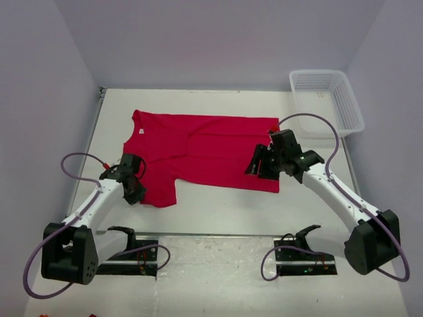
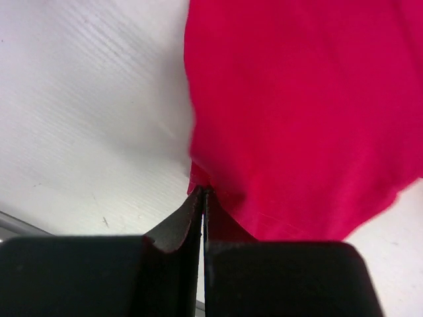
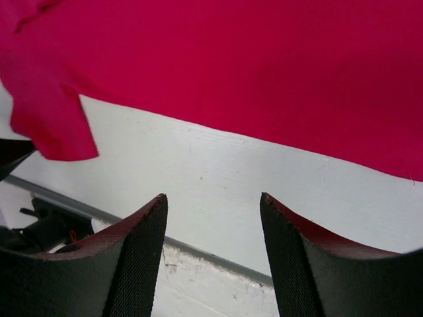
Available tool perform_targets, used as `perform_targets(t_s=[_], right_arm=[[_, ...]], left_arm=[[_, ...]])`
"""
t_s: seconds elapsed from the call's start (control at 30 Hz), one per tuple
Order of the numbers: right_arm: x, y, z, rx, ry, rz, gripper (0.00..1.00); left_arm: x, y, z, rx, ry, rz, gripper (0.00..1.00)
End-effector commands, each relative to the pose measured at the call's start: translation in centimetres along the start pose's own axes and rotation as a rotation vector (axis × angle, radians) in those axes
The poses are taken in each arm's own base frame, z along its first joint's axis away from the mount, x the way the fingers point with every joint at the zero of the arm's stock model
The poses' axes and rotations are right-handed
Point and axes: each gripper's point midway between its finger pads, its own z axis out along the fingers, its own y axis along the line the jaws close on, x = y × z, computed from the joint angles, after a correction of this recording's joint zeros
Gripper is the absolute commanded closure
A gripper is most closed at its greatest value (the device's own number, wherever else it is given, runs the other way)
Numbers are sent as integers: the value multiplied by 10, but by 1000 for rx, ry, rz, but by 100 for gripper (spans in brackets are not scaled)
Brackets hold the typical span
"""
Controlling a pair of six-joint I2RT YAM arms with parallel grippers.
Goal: Fold and stack the t-shirts
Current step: Grap the side of the flattened tshirt closest away from the robot with both arms
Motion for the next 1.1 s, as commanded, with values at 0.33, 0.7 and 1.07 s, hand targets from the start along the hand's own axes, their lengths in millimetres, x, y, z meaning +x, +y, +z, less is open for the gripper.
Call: perform_targets(t_s=[0.33, 0.7, 1.07], right_arm=[[19, -64, 38, 211, 17, 287, 18], [11, -113, 42, 325, 8, 415, 32], [17, -149, 40, 380, 28, 527, 32]], left_arm=[[-21, -19, -42, 149, -85, -27, 100], [-27, -25, -62, 212, -107, -49, 100], [-30, -33, -71, 248, -109, -44, 100]])
